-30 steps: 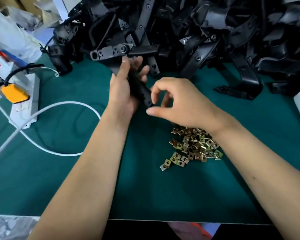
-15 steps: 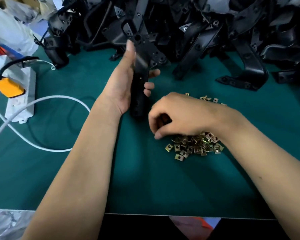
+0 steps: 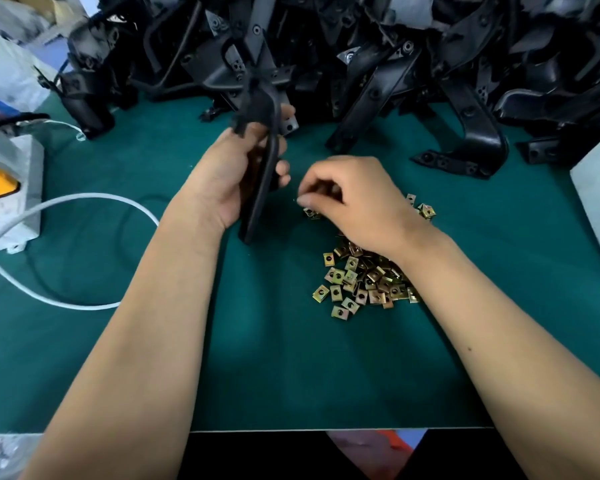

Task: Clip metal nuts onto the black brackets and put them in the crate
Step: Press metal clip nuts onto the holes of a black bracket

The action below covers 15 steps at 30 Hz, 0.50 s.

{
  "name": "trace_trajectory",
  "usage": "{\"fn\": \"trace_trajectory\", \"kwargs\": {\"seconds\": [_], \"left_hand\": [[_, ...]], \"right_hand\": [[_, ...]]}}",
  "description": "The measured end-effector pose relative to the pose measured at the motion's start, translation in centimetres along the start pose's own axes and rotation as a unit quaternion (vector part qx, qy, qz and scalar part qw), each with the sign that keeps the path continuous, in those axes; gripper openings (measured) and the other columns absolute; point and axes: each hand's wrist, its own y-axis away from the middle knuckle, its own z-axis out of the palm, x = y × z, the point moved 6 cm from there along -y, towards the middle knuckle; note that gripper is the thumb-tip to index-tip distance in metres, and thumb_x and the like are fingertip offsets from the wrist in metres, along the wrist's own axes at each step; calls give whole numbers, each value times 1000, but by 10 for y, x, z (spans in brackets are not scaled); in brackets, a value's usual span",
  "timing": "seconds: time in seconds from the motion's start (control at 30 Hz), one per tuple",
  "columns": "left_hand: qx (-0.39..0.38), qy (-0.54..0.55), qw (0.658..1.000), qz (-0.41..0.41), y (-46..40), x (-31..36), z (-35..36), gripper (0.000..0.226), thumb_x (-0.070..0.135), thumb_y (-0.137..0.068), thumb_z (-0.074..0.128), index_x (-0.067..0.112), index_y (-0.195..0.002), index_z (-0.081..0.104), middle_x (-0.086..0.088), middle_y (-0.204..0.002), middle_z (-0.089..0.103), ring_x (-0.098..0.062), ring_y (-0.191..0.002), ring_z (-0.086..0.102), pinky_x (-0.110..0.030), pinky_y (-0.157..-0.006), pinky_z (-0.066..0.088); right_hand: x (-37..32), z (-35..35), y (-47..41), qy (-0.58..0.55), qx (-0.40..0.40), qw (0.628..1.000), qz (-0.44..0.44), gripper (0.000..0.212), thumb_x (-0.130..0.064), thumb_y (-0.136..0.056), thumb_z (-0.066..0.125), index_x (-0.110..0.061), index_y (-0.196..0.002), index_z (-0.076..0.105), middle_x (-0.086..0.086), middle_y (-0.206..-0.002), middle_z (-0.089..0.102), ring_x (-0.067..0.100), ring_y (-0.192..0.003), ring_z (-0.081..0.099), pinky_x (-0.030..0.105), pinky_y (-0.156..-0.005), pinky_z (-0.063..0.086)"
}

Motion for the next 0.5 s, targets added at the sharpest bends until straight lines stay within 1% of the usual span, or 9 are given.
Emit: {"fn": "trace_trajectory", "kwargs": {"seconds": [0.07,0.1,0.13,0.2,0.27,0.33,0.37,0.43,0.5], "left_hand": [[-20,-41,999,14,2,2,1,24,13,-108,43,20,-122,61,-1,-82,69,-16,-59,63,-27,-55,53],[-38,-65,997,19,3,2,4,26,8,-106,47,20,-125,60,-3,-87,72,-18,-62,66,-26,-56,54],[-58,-81,995,22,4,2,8,33,3,-104,50,19,-131,57,-4,-90,73,-19,-65,68,-27,-58,56],[-82,-76,994,19,5,0,14,47,-6,-101,48,19,-141,52,-8,-91,75,-22,-71,71,-30,-65,60],[-82,-56,995,-1,4,-2,16,54,-11,-101,41,17,-147,50,-10,-94,75,-26,-75,72,-33,-71,62],[-82,-61,994,-37,6,-7,18,59,-11,-100,36,19,-149,49,-9,-95,75,-30,-76,72,-33,-70,63],[-86,-68,992,-56,7,-10,21,59,-10,-100,35,19,-149,50,-11,-98,74,-32,-75,72,-32,-68,63],[-93,-81,989,-78,11,-15,26,57,-8,-101,32,17,-149,49,-22,-111,67,-33,-71,68,-33,-63,61],[-102,-87,987,-86,14,-14,28,54,0,-101,29,15,-149,49,-29,-116,58,-31,-70,62,-34,-60,57]], "right_hand": [[5,-7,3,-50,47,997,24,3,-14,-95,70,-16,-94,73,-6,-78,69,7,-61,67,23,-63,51],[7,-9,3,-67,68,995,36,5,-11,-96,68,-14,-93,71,-3,-75,69,9,-57,67,24,-60,52],[9,-11,2,-75,87,992,47,6,-9,-96,67,-12,-93,71,-1,-74,69,10,-55,67,26,-59,54],[10,-13,-2,-71,114,989,58,7,-6,-95,68,-11,-91,72,-2,-77,71,9,-61,69,30,-66,58],[12,-15,-5,-73,134,986,67,9,-6,-92,70,-14,-93,74,-6,-83,73,9,-75,70,30,-76,59],[17,-18,-5,-90,142,982,83,14,-4,-90,71,-15,-98,75,-8,-90,75,6,-84,71,26,-82,57],[18,-19,-4,-94,141,982,86,17,-3,-90,71,-16,-99,76,-8,-92,75,4,-86,71,22,-82,56],[20,-19,-1,-111,123,982,89,19,-1,-88,71,-18,-96,78,-10,-90,76,0,-83,70,17,-77,53],[22,-16,2,-175,99,974,100,19,2,-89,71,-14,-95,78,-7,-88,77,4,-77,71,19,-72,53]]}}
